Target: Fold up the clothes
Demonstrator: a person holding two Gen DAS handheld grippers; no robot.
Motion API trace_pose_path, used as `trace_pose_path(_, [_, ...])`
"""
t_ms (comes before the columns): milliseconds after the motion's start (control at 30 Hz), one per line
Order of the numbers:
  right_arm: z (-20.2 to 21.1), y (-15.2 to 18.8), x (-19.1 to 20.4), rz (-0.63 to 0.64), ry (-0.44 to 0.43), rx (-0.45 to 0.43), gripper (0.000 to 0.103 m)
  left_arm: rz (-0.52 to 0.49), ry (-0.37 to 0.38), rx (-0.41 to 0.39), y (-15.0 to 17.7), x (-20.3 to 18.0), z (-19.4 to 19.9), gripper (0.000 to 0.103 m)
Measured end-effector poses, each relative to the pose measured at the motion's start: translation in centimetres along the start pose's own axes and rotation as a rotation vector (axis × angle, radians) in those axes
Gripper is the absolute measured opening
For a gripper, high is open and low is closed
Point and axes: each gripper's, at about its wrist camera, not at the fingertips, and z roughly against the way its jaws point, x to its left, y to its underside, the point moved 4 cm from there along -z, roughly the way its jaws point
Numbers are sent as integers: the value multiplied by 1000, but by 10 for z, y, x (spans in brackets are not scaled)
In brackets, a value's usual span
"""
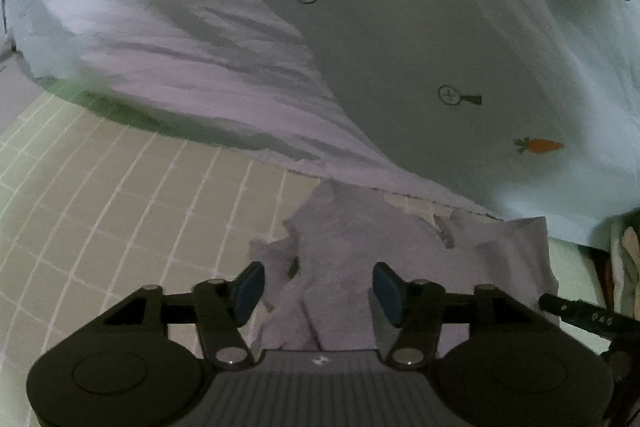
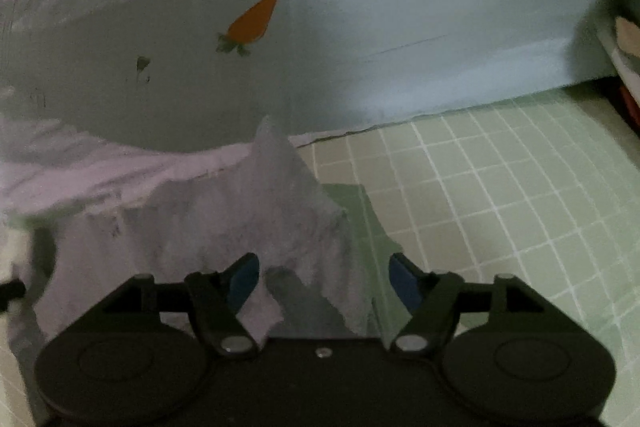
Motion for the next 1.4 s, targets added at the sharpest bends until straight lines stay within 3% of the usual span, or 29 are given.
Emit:
trace_pose_path(33, [-4,-1,1,13,-8,0,71,-2,1,1,-1,-1,-3,20])
trace_pose_path(67, [-7,-3,2,25,-17,0,69,-11,-7,-1,-5,-2,-2,9])
trace_pose_path(100, [-11,-4,3,38,-25,0,61,-19,-14,-4,-8,-3,-2,9])
trace_pose_path(133, [-15,-7,3,44,-36,6,39,-28,-22,-6,-11,-4,-2,8])
trace_pose_path(200, [-19,-14,2,54,-41,18,6,-45,-37,-12,-17,-6,-1,7])
trace_pose_path(367, [17,-38,-10,-35,-115,-110,5,-94,-12,-135,-61,-14,40,7])
trace_pose_path(433, [10,-45,-14,-77,-124,-112,5,-83,-45,-161,-70,-10,31,14])
trace_pose_path(500, [-4,-50,-17,-105,-104,-93,11,-45,-130,-138,-73,1,6,26])
trace_pose_path(567, [-15,-46,-18,-108,-58,-51,40,28,-205,-42,-68,15,-19,44])
trace_pose_path(633, [-18,-36,-18,-113,-72,-18,70,85,-139,13,-52,24,-24,67])
trace_pose_path(700, [-22,-26,-19,-118,-86,15,86,139,-74,67,-35,33,-28,80])
trace_pose_path(867, [-34,1,-20,-138,-126,104,87,87,-24,170,11,31,-32,85])
trace_pose_path(933, [-41,11,-21,-169,-152,130,92,130,6,167,21,33,-34,86])
trace_pose_path(1033, [-48,14,-21,-224,-218,131,103,195,30,177,24,40,-41,90])
trace_pose_path(1167, [-57,8,-4,-175,-280,160,103,230,97,196,25,41,-51,90])
trace_pose_path(1400, [-62,11,15,-208,-350,167,103,306,257,212,36,34,-61,88])
